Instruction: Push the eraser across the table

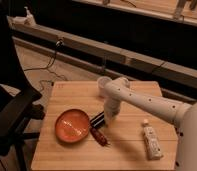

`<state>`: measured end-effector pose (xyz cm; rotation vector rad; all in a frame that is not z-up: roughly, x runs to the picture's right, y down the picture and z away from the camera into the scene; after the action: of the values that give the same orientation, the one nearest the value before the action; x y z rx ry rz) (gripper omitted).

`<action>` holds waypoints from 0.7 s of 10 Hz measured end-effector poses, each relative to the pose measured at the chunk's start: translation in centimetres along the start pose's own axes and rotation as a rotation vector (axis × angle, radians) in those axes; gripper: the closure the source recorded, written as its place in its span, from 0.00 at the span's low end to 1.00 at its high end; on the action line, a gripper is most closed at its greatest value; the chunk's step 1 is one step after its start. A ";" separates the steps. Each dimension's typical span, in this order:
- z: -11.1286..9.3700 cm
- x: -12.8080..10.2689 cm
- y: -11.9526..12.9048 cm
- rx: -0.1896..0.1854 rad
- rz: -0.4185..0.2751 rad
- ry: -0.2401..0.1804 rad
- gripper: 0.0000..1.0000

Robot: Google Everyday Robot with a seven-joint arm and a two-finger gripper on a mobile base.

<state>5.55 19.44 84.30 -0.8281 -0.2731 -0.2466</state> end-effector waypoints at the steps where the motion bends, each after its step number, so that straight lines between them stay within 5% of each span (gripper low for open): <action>1: 0.1 -0.2 -0.2 0.002 0.013 0.009 0.98; 7: 0.6 7.5 -0.4 -0.014 0.164 0.083 1.00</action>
<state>12.38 18.77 87.44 -0.8476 -0.1250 -0.1290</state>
